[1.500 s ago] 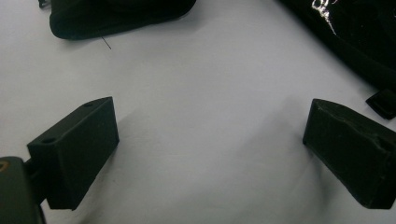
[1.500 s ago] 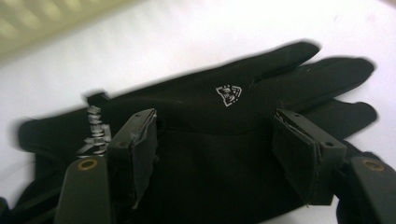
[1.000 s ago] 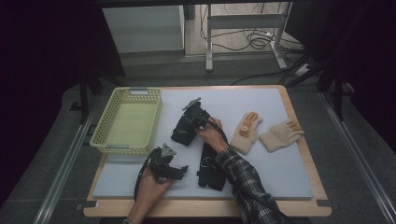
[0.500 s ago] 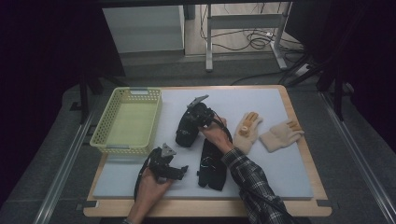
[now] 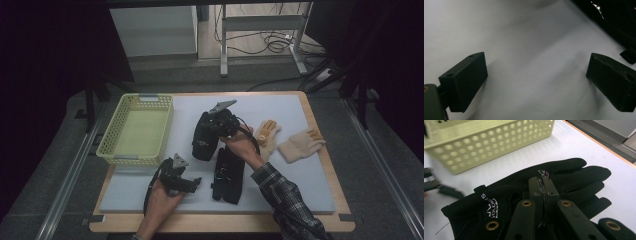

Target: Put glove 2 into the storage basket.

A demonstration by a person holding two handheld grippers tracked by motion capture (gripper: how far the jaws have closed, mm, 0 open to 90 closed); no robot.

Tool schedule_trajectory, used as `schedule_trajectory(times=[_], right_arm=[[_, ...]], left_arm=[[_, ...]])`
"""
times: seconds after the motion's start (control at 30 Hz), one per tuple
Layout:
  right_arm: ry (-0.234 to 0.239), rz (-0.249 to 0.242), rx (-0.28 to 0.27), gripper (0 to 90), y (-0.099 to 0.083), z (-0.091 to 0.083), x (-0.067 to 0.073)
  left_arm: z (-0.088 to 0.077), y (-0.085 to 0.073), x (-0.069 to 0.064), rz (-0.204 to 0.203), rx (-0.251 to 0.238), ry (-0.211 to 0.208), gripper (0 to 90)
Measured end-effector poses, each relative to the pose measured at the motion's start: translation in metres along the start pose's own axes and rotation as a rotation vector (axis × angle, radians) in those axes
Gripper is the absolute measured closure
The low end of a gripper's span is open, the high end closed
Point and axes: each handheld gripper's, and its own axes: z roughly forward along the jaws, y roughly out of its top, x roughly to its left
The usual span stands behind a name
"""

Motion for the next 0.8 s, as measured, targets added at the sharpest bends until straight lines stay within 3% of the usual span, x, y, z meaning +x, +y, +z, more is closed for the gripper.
schedule_trajectory(times=[0.3,0.43,0.5,0.8], right_arm=[[0.037,-0.036,-0.021,87.2,-0.020,-0.050,0.018],[0.043,-0.043,-0.017,87.2,-0.030,-0.064,0.023],[0.049,-0.036,-0.014,87.2,-0.045,-0.077,0.028],[0.051,-0.016,0.005,87.2,-0.085,-0.091,0.049]], left_arm=[[0.000,0.000,0.000,-0.003,-0.002,0.000,3.7],[0.000,0.000,0.000,-0.006,-0.005,0.001,3.7],[0.000,0.000,0.000,-0.007,-0.005,0.000,3.7],[0.000,0.000,-0.001,-0.009,-0.005,0.001,3.7]])
